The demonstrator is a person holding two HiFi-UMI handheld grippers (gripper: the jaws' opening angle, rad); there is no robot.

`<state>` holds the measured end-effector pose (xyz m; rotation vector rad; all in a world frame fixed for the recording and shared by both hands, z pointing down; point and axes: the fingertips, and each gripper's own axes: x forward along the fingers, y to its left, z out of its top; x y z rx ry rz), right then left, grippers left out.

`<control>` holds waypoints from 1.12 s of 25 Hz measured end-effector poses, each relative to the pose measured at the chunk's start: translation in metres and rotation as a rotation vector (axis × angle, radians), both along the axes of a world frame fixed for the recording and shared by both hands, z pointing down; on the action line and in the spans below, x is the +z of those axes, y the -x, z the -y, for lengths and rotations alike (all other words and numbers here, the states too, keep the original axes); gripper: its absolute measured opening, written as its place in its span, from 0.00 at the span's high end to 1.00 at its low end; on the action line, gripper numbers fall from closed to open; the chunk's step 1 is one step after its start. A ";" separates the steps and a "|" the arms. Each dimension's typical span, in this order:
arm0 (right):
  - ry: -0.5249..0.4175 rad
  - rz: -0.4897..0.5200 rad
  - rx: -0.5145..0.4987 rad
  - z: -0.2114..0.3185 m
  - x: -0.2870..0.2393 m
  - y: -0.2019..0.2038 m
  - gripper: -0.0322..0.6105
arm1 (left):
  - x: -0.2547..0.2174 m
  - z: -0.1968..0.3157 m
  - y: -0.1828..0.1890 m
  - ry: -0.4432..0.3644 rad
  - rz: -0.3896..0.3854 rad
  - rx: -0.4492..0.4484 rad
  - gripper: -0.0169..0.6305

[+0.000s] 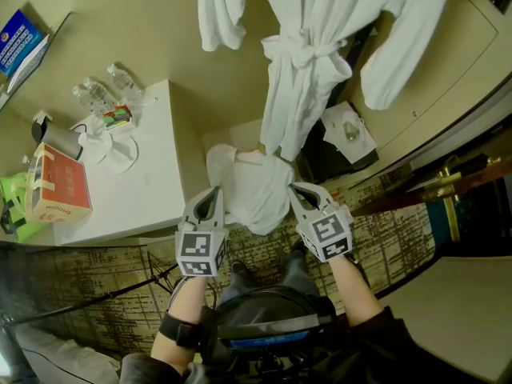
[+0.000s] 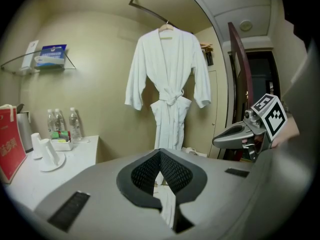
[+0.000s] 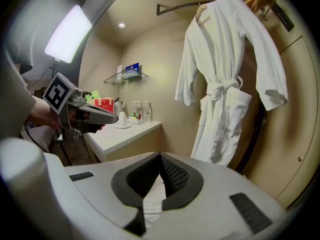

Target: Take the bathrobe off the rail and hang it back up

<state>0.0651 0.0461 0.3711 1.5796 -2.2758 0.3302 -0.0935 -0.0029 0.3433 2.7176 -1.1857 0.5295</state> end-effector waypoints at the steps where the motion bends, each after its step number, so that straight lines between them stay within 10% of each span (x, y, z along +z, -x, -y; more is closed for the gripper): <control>1: 0.005 -0.001 0.003 -0.001 0.002 -0.002 0.92 | 0.003 0.000 -0.001 0.007 0.000 0.001 0.97; 28: 0.051 -0.011 -0.086 0.003 0.033 -0.073 0.92 | 0.050 0.002 -0.098 0.098 0.043 -0.036 0.97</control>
